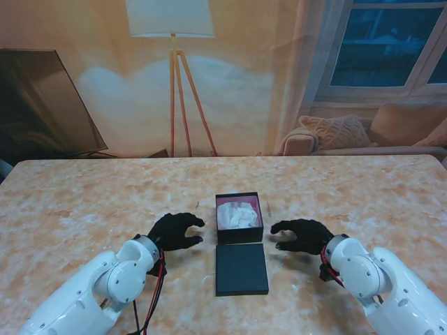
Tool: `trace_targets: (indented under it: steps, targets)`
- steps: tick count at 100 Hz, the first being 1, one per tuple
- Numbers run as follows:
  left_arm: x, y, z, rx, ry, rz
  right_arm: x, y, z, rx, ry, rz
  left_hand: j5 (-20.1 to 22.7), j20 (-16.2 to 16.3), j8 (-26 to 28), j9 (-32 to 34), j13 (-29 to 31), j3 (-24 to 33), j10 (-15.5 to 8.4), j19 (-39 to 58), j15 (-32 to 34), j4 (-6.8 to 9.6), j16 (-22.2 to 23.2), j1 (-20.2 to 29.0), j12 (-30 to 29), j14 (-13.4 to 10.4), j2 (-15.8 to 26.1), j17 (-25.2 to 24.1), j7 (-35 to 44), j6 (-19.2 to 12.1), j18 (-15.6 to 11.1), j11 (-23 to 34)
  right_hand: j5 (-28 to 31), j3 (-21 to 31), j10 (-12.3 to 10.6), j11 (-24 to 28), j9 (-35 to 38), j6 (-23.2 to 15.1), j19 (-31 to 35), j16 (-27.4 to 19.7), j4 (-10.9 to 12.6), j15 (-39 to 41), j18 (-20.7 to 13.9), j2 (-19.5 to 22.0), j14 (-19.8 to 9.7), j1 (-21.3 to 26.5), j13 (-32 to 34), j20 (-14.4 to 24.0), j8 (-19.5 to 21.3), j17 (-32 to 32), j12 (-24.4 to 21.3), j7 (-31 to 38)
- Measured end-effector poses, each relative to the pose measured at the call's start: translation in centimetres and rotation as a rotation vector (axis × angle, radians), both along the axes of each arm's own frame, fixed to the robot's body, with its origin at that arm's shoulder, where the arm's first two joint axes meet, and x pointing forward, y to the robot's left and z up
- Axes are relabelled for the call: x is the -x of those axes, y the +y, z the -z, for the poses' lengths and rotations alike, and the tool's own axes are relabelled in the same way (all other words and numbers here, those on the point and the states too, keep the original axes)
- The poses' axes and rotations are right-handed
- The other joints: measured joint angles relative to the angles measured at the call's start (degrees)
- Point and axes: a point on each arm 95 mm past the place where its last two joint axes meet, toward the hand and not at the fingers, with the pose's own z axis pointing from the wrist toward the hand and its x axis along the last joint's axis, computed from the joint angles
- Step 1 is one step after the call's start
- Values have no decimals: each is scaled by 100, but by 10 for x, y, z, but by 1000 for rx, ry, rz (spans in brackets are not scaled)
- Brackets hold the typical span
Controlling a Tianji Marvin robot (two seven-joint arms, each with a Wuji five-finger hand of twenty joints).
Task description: Pack mini donuts into a plastic bag, tie the opening and put the bag into the gift box
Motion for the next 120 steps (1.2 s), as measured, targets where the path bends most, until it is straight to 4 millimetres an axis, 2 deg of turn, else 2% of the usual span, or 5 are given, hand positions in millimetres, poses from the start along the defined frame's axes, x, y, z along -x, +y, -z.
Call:
trace_targets:
  steps: [17,46,50,87,120]
  targets:
    - [2,5,14,-15,16,3,7,4,0,19,73,-38,-376,-346,-151,-356,-400,350,-178,-286,-302,0,-476,-342,-336,-219,-336,-230,-135,-122,-136,-198,98,-72,6,-10,0,-142,-120,-95,0,-104,0,5,3,0,-88,-111,0,-81,-49,68]
    - [6,7,25,-62,82,50,15,6,-5,83,143,-104,-571,-665,-223,-573,-747,544,-518,-615,-512,-63,-781,-643,-573,-552,-626,-485,-135,-420,-353,-256,97,-212,9,-153,-190,-372,-325,-309,0,-375,0,11,103,0,-542,-206,0,-229,-192,113]
    - [6,7,26,-71,97,59,15,6,-5,90,145,-109,-567,-709,-223,-629,-842,549,-518,-739,-598,-63,-833,-644,-618,-658,-700,-658,-135,-424,-549,-273,94,-210,15,-157,-222,-374,-353,-309,0,-375,0,12,113,0,-542,-215,0,-269,-199,115]
    - [7,1,29,-71,111,78,12,13,-10,160,192,-141,-646,-910,-294,-845,-1179,637,-519,-1117,-687,-69,-955,-843,-690,-495,-697,-918,-135,-429,-597,-398,-143,-416,7,-363,-620,-375,-525,-309,0,-448,31,15,154,0,-886,-263,-72,-404,-355,1]
    - [6,-2,28,-79,136,103,9,20,-12,188,205,-171,-657,-1057,-362,-903,-1326,697,-569,-1373,-900,-71,-1091,-851,-707,-384,-761,-1052,-133,-519,-585,-419,-275,-560,157,-441,-801,-375,-532,-311,0,-475,31,21,439,9,-945,-264,-152,-405,-410,-88]
